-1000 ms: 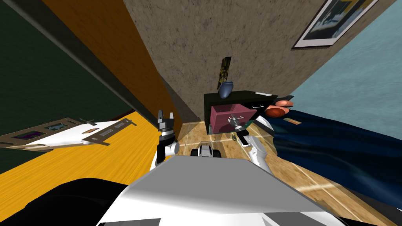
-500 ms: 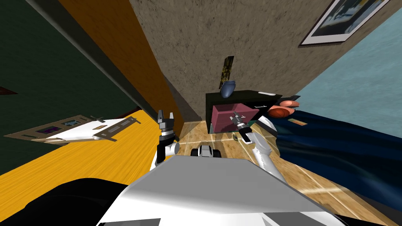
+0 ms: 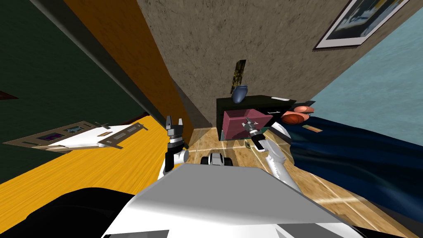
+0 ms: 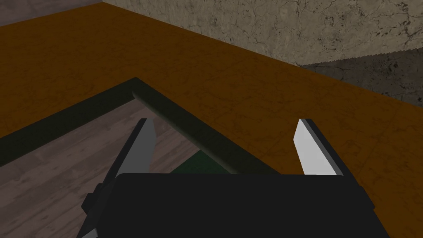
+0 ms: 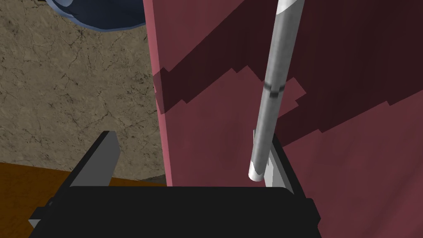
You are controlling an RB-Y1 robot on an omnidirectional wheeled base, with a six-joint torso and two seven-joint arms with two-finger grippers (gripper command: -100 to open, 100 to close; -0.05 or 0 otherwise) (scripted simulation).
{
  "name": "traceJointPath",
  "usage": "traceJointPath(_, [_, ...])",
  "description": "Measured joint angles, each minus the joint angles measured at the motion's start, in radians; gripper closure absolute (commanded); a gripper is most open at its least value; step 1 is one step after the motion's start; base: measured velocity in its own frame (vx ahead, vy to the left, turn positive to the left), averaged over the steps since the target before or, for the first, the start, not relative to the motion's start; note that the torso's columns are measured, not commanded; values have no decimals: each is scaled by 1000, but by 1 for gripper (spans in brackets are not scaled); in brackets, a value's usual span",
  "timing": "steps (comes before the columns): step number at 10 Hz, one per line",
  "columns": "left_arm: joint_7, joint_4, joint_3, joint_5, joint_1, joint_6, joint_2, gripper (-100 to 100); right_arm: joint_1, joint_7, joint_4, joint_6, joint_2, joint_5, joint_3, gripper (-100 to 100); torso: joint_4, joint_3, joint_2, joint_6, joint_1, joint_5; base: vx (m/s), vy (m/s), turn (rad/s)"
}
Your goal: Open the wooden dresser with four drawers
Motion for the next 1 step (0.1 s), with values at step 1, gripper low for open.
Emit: traceJointPath(1, [0, 0, 0, 0, 0, 0, 0, 0, 0, 0, 0, 0, 0, 0, 0, 0, 0, 0, 0, 0, 0, 0, 0, 0, 0])
